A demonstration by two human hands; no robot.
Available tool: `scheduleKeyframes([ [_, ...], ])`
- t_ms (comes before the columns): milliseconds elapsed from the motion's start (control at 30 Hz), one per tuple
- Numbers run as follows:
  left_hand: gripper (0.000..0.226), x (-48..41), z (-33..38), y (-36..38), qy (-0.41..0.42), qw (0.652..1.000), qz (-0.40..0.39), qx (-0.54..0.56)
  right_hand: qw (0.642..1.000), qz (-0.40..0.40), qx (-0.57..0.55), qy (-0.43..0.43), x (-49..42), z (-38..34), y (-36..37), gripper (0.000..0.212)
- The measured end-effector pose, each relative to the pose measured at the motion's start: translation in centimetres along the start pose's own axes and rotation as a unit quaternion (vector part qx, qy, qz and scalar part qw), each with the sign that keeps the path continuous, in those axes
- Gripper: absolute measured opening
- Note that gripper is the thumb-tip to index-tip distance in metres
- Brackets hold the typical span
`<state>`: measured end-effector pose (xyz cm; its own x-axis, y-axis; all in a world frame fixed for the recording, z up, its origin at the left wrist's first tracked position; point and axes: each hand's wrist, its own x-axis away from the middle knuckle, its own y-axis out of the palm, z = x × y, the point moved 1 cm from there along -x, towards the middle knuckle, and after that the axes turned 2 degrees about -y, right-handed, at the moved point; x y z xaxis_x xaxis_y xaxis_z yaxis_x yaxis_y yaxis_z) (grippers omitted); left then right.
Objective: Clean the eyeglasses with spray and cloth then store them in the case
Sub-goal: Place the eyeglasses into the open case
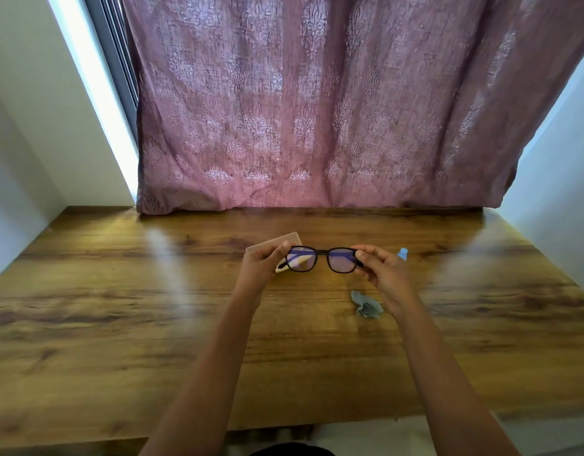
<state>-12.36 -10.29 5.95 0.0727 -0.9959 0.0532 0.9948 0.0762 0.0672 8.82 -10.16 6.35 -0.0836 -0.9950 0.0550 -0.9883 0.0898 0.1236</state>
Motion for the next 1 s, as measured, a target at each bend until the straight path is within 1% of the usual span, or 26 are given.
scheduleKeyframes([
  [100,0.017,-0.5,0.0,0.4,0.001,0.999,0.034,-0.006,0.999,0.020,-0.011,0.022,-0.9,0.3,-0.1,0.014],
  [167,0.023,-1.0,-0.1,0.6,-0.009,0.998,0.058,-0.002,0.998,0.035,-0.034,0.037,-1.5,0.3,0.0,0.012],
  [233,0.032,-1.8,-0.7,0.4,-0.026,0.994,0.109,-0.017,0.996,0.055,-0.062,0.046,-2.1,0.1,0.2,0.011],
  [300,0.038,-2.9,-1.5,-0.2,-0.045,0.981,0.185,-0.032,0.992,0.070,-0.085,0.056,-2.8,0.0,0.4,0.009],
  [367,0.040,-4.0,-2.1,-1.0,-0.075,0.960,0.256,-0.081,0.990,0.078,-0.100,0.067,-3.6,0.0,0.5,0.007],
  [433,0.041,-4.8,-2.9,-2.0,-0.115,0.940,0.296,-0.129,0.988,0.081,-0.109,0.079,-4.3,0.1,0.5,0.006],
  [533,0.040,-5.8,-3.8,-2.7,-0.175,0.925,0.304,-0.149,0.988,0.071,-0.104,0.090,-5.3,0.2,0.5,0.009],
  [667,0.041,-6.6,-5.0,-2.7,-0.246,0.917,0.290,-0.124,0.988,0.057,-0.100,0.100,-6.5,0.5,0.7,0.007],
  [1000,0.033,-8.1,-6.8,-2.0,-0.313,0.906,0.268,-0.098,0.986,0.057,-0.099,0.122,-8.3,1.0,-0.1,0.007],
])
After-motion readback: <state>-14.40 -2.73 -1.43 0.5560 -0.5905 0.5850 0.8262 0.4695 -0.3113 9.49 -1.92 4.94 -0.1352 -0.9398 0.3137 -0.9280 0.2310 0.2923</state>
